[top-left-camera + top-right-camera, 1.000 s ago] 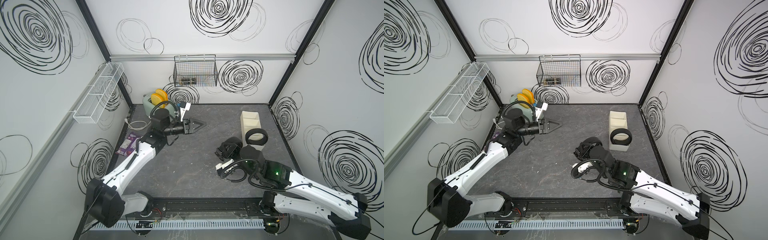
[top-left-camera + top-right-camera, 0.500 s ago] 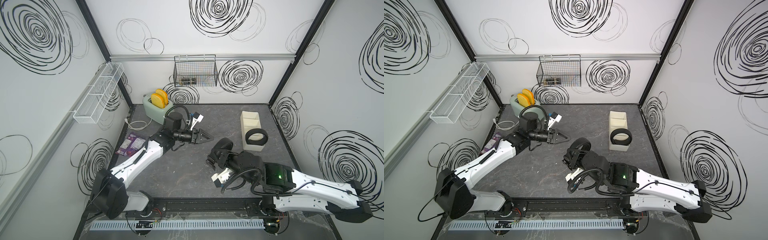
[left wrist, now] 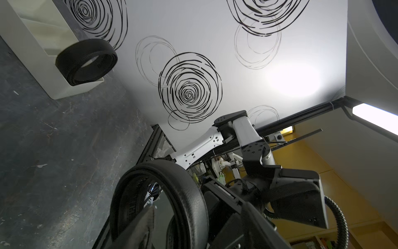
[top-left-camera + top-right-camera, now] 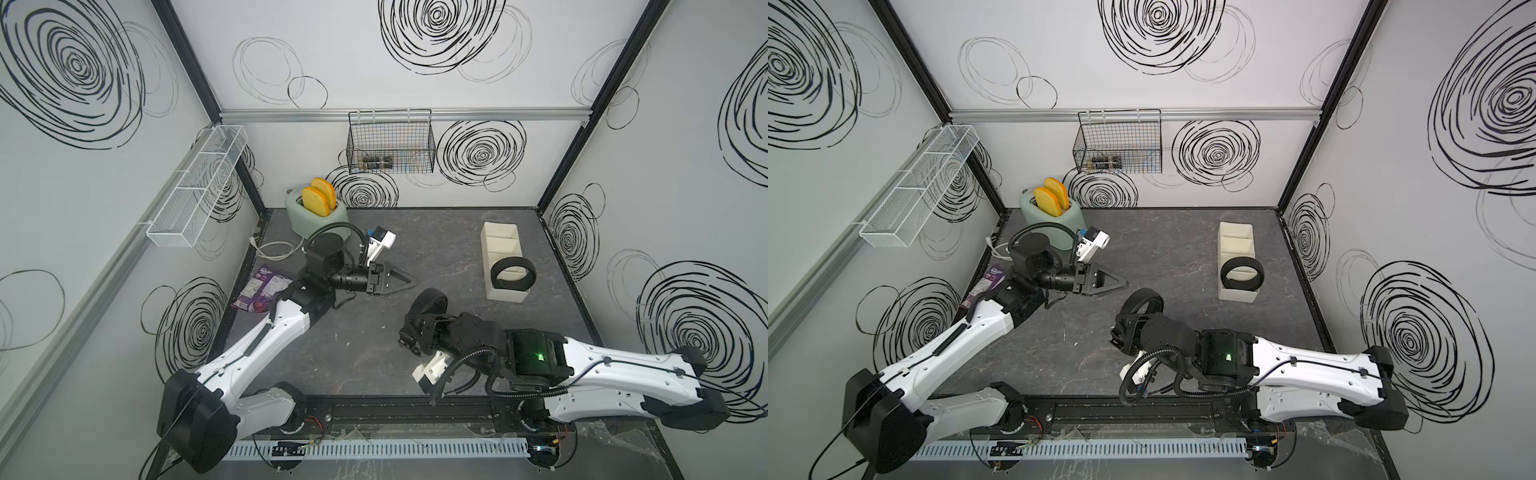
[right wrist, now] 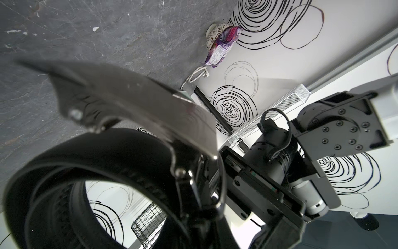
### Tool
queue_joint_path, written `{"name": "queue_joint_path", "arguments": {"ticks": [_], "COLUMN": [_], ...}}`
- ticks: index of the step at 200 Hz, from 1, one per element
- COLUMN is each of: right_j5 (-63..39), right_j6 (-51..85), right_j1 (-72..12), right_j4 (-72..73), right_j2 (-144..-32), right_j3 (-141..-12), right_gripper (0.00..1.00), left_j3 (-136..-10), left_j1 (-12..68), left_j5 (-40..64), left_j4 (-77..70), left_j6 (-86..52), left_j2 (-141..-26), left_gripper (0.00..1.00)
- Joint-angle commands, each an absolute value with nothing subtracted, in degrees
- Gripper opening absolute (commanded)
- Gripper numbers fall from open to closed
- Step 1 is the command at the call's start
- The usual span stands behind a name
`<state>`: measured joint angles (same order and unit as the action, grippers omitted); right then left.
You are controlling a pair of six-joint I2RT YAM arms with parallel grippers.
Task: Place the belts into the storage roll
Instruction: Pick up the belt from the center of the board.
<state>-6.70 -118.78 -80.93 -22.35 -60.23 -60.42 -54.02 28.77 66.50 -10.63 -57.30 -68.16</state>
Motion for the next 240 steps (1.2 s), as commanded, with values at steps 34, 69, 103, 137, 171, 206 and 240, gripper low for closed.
{"name": "queue_joint_path", "arguments": {"ticks": [34,69,103,137,171,206,240], "right_j5": [-5.5,-5.1,-4.5,-4.2,-4.0,-3.7,-2.5], "right_j6": [-120.9,-120.8,-120.8,-120.7,-120.5,-119.9,-116.1], "right_j1": [-82.6,-82.7,-82.7,-82.7,-82.7,-82.6,-82.4], "right_j4": [-20.6,-20.1,-19.4,-18.9,-18.5,-18.2,-16.8], "right_j2": [-61.1,-61.6,-61.8,-61.9,-62.0,-61.9,-60.9], "right_j3": [-63.4,-63.7,-63.5,-63.4,-63.0,-62.5,-61.1], "right_gripper": [0.0,0.0,0.0,0.0,0.0,0.0,0.19], "left_j3": [-53.9,-51.9,-49.5,-48.7,-47.7,-46.7,-46.9], "left_j1": [29.4,31.7,33.7,33.7,33.6,33.7,32.8], "left_j5": [67.9,69.7,71.6,72.2,72.2,72.2,71.6], "left_j4": [-2.7,-10.0,-23.8,-27.2,-29.5,-40.0,-44.2], "left_j6": [-53.3,-57.5,-66.3,-68.9,-70.6,-76.9,-79.1], "left_j2": [-67.7,-68.4,-69.5,-69.9,-70.7,-70.8,-70.8], "left_gripper": [0.66,0.66,0.58,0.47,0.25,0.0,0.0]}}
